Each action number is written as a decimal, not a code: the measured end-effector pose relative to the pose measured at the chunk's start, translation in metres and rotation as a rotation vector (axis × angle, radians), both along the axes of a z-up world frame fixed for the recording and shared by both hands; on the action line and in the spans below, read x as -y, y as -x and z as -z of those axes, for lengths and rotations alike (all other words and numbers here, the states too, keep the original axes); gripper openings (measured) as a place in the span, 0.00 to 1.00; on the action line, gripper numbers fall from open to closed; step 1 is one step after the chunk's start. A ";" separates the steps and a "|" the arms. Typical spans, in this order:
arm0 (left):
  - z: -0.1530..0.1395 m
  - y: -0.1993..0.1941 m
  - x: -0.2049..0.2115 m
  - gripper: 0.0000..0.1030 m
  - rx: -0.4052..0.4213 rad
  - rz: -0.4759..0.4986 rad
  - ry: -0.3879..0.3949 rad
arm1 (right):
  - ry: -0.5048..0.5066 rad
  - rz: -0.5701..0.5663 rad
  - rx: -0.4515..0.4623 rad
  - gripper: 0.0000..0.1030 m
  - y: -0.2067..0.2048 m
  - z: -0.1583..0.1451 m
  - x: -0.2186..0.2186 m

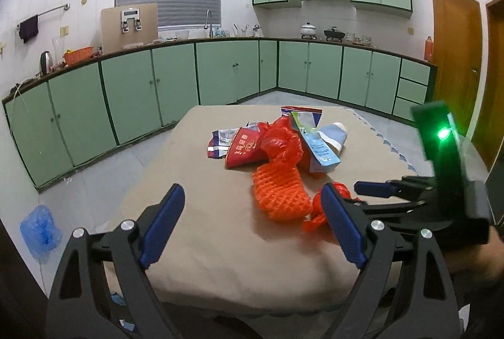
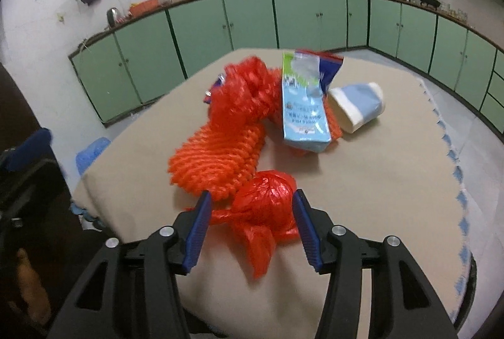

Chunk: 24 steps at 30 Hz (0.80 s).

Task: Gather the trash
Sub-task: 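Grasp the orange foam net with the left tool while the right tool grasps a red plastic bag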

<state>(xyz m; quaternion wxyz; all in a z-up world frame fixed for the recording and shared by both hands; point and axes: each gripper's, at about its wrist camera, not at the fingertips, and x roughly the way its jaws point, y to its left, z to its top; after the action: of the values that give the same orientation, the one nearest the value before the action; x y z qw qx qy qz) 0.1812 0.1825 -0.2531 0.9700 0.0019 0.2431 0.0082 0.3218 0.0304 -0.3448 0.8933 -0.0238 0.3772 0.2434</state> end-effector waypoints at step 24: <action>0.059 -0.075 0.038 0.65 -0.178 0.094 -0.008 | -0.050 0.021 0.015 0.29 -0.005 -0.006 0.043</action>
<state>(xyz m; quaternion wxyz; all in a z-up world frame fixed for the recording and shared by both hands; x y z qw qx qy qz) 0.2563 0.1450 -0.3124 0.9438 0.0179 0.3279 -0.0363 0.3269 -0.0122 -0.3390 0.8989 0.0008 0.3644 0.2434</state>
